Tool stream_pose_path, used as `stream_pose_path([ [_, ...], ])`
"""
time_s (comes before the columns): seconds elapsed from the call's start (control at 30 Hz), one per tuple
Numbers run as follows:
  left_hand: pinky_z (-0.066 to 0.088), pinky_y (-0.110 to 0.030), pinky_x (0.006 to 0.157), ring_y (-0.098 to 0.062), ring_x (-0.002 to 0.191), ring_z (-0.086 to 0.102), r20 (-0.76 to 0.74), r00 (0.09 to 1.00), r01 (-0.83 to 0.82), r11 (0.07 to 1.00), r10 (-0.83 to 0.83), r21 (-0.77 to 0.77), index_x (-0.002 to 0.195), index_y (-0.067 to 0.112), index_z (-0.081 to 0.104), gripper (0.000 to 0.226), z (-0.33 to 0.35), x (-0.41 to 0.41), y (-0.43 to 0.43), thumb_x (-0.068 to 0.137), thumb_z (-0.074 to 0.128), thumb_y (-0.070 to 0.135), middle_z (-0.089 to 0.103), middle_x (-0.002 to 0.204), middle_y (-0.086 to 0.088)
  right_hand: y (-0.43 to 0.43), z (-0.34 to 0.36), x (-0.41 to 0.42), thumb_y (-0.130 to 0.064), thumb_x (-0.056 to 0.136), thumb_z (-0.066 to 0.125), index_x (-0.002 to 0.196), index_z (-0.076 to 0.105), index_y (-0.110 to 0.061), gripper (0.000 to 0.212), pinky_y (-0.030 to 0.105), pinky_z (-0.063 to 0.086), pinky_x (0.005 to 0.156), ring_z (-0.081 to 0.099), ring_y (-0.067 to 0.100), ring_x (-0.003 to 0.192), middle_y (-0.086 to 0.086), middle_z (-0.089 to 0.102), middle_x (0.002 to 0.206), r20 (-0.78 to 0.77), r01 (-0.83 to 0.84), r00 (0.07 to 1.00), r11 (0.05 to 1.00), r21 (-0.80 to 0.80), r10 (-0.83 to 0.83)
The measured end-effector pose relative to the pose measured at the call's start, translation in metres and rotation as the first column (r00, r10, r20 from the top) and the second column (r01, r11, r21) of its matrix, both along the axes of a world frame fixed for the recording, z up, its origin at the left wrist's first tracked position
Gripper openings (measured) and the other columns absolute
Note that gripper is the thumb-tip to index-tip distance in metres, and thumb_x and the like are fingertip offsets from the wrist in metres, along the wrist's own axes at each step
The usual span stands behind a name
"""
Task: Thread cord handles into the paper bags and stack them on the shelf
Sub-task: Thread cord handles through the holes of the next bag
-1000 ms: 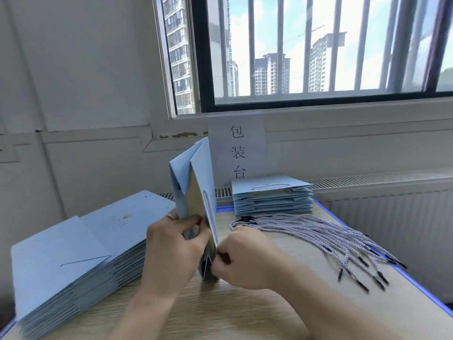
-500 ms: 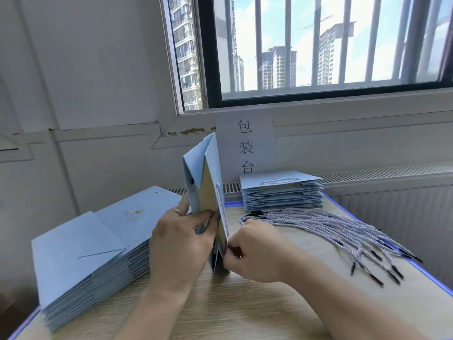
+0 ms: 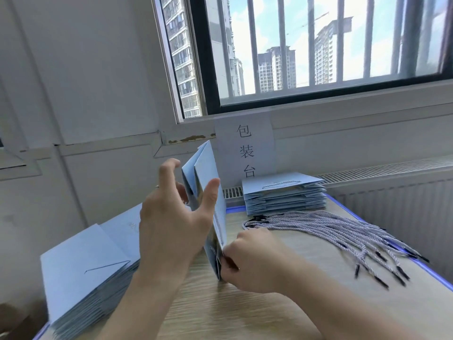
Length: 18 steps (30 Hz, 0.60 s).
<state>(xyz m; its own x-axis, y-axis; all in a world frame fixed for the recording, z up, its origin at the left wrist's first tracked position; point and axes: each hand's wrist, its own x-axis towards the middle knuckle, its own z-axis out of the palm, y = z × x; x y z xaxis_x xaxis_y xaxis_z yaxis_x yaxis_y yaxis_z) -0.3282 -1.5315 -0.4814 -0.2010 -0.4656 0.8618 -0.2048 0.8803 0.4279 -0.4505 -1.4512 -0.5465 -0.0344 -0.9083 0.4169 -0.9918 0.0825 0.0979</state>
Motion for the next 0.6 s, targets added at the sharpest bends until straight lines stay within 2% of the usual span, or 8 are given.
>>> stream_pose_path([
  [0.07, 0.045, -0.033, 0.050, -0.012, 0.050, 0.053, 0.066, 0.997, -0.025, 0.998, 0.029, -0.057, 0.097, 0.015, 0.053, 0.031, 0.005, -0.005, -0.005, 0.090, 0.062, 0.045, 0.054, 0.058, 0.003, -0.002, -0.002, 0.001, -0.033, 0.094, 0.041, 0.066, 0.055, -0.011, 0.038, 0.030, 0.022, 0.048, 0.044, 0.030, 0.052, 0.001, 0.039, 0.054, 0.005, -0.009, 1.000, 1.000, 0.012, 0.009],
  [0.13, 0.036, -0.023, 0.045, -0.011, 0.042, 0.042, 0.059, 0.995, -0.070, 0.993, 0.076, -0.100, 0.071, 0.013, 0.046, 0.030, 0.008, -0.006, -0.009, 0.094, 0.060, 0.025, 0.045, 0.047, 0.002, -0.003, -0.005, -0.001, -0.035, 0.097, 0.040, 0.067, 0.053, -0.011, 0.041, 0.033, 0.036, 0.051, 0.048, 0.030, 0.055, 0.002, 0.041, 0.056, 0.106, -0.031, 0.994, 0.999, 0.006, 0.031],
  [0.2, 0.029, -0.017, 0.045, -0.008, 0.038, 0.037, -0.012, 0.995, -0.100, 0.992, 0.100, -0.078, 0.061, 0.013, 0.039, 0.039, 0.008, -0.001, -0.015, 0.095, 0.058, 0.016, 0.040, 0.043, 0.005, -0.002, -0.004, -0.001, -0.047, 0.097, 0.039, 0.066, 0.049, -0.012, 0.049, 0.038, 0.049, 0.062, 0.048, 0.026, 0.055, 0.001, 0.046, 0.056, 0.283, -0.029, 0.959, 1.000, -0.009, 0.031],
  [0.27, 0.037, -0.020, 0.050, -0.012, 0.038, 0.047, -0.107, 0.991, -0.085, 0.996, 0.085, 0.006, 0.063, 0.012, 0.044, 0.035, 0.008, 0.007, -0.021, 0.096, 0.052, 0.022, 0.047, 0.043, 0.003, -0.001, 0.003, 0.000, -0.057, 0.097, 0.041, 0.070, 0.052, -0.016, 0.051, 0.036, 0.053, 0.067, 0.052, 0.018, 0.051, 0.002, 0.061, 0.060, 0.493, 0.013, 0.870, 0.999, -0.044, 0.010],
  [0.33, 0.049, -0.032, 0.052, -0.016, 0.040, 0.058, -0.221, 0.974, -0.019, 0.990, 0.050, 0.141, 0.072, 0.012, 0.052, 0.031, 0.008, 0.014, -0.023, 0.099, 0.048, 0.027, 0.057, 0.046, -0.002, 0.000, 0.008, -0.001, -0.055, 0.099, 0.045, 0.083, 0.054, -0.018, 0.041, 0.031, 0.051, 0.057, 0.062, 0.014, 0.050, 0.004, 0.072, 0.070, 0.736, 0.045, 0.676, 0.995, -0.083, 0.031],
  [0.4, 0.050, -0.023, 0.050, -0.012, 0.040, 0.060, -0.328, 0.944, 0.079, 0.961, 0.013, 0.265, 0.082, 0.008, 0.055, 0.025, 0.008, 0.017, -0.020, 0.101, 0.049, 0.023, 0.061, 0.048, -0.005, 0.000, 0.013, -0.002, -0.045, 0.101, 0.049, 0.094, 0.051, -0.017, 0.029, 0.028, 0.046, 0.050, 0.067, 0.021, 0.054, 0.008, 0.074, 0.073, 0.883, 0.076, 0.460, 0.987, -0.142, 0.092],
  [0.47, 0.050, -0.018, 0.048, -0.015, 0.043, 0.063, -0.398, 0.917, 0.164, 0.933, -0.025, 0.319, 0.091, 0.007, 0.056, 0.017, 0.008, 0.020, -0.016, 0.101, 0.050, 0.019, 0.065, 0.054, -0.007, 0.001, 0.019, -0.005, -0.033, 0.100, 0.057, 0.100, 0.050, -0.013, 0.021, 0.030, 0.046, 0.051, 0.066, 0.022, 0.055, 0.011, 0.073, 0.073, 0.948, 0.142, 0.277, 0.969, -0.204, 0.159],
  [0.6, 0.057, -0.036, 0.056, -0.029, 0.053, 0.070, -0.499, 0.859, 0.378, 0.802, -0.117, 0.463, 0.096, 0.011, 0.056, 0.004, 0.002, 0.021, -0.017, 0.099, 0.053, 0.013, 0.070, 0.068, -0.013, 0.007, 0.029, -0.019, -0.016, 0.092, 0.071, 0.107, 0.055, -0.004, 0.026, 0.026, 0.044, 0.050, 0.054, 0.015, 0.051, 0.008, 0.065, 0.069, 0.940, 0.405, -0.048, 0.867, -0.291, 0.338],
])
